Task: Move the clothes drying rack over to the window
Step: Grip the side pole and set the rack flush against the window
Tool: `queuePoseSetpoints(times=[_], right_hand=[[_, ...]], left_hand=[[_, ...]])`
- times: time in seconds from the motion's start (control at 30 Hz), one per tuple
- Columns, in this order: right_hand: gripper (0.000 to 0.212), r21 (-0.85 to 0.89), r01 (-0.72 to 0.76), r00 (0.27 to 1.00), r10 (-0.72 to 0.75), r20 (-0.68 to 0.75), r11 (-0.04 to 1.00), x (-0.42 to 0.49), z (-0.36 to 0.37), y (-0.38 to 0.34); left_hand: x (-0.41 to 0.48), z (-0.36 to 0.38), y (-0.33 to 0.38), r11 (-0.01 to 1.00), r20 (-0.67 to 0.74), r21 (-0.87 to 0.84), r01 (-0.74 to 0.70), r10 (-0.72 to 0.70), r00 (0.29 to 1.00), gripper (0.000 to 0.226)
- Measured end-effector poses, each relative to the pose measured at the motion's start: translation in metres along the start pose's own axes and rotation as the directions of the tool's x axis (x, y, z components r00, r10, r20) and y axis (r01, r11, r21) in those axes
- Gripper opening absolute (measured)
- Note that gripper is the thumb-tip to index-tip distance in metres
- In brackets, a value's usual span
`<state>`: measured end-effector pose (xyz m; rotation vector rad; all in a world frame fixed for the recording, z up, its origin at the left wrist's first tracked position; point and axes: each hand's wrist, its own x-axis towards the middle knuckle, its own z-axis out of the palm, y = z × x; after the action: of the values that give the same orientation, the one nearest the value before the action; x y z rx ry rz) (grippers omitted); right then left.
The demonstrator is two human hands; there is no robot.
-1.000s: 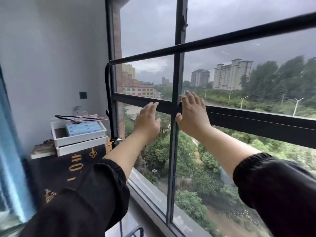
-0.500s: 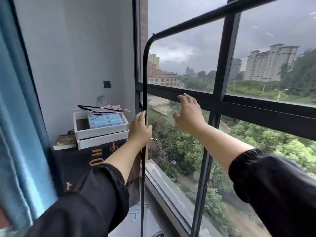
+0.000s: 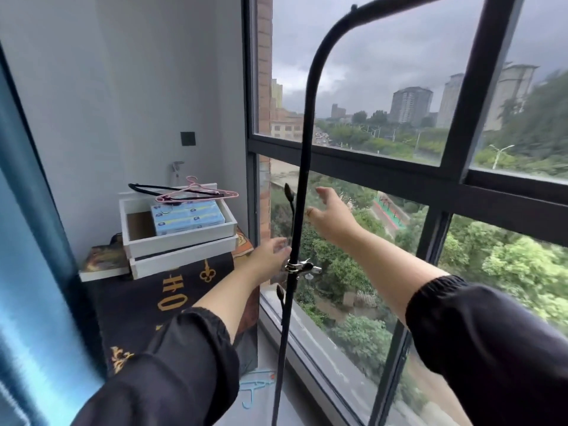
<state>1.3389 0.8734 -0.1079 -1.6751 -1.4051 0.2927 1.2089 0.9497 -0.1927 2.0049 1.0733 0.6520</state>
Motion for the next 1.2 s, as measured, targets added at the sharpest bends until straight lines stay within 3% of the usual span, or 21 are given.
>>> queuePoseSetpoints(times=[0.13, 0.43, 0.6, 0.67, 0.9, 1.2], right_hand=[[0.049, 0.073, -0.064, 0.998, 0.062, 0.028, 0.995, 0.019, 0.024, -0.006], [0.021, -0.025, -0.137, 0.985, 0.138, 0.106, 0.99, 0.02, 0.076, 0.004], [0.006, -0.049, -0.11, 0.993, 0.112, 0.029, 0.993, 0.014, 0.101, 0.014], [0.012, -0.049, -0.116, 0.993, 0.115, -0.034, 0.992, 0.013, 0.102, 0.017], [0.023, -0.11, -0.143, 0.979, 0.125, -0.162, 0.984, 0.013, 0.082, 0.03], [0.025, -0.153, -0.118, 0.982, 0.092, -0.167, 0.981, 0.013, 0.042, 0.058]], left_hand=[[0.01, -0.005, -0.02, 0.995, 0.142, 0.092, -0.044, 0.03, 0.989, 0.036], [0.018, 0.006, -0.08, 0.993, 0.329, -0.114, 0.032, 0.007, 0.944, 0.028], [0.019, 0.031, -0.097, 0.997, 0.269, -0.074, 0.026, -0.005, 0.963, 0.011], [0.023, 0.04, -0.097, 0.998, 0.26, -0.069, 0.005, 0.013, 0.966, 0.004], [0.038, 0.067, -0.081, 0.999, 0.208, -0.051, -0.004, 0.015, 0.978, 0.006], [0.048, 0.107, -0.05, 0.998, 0.216, -0.058, 0.012, 0.001, 0.976, 0.021]])
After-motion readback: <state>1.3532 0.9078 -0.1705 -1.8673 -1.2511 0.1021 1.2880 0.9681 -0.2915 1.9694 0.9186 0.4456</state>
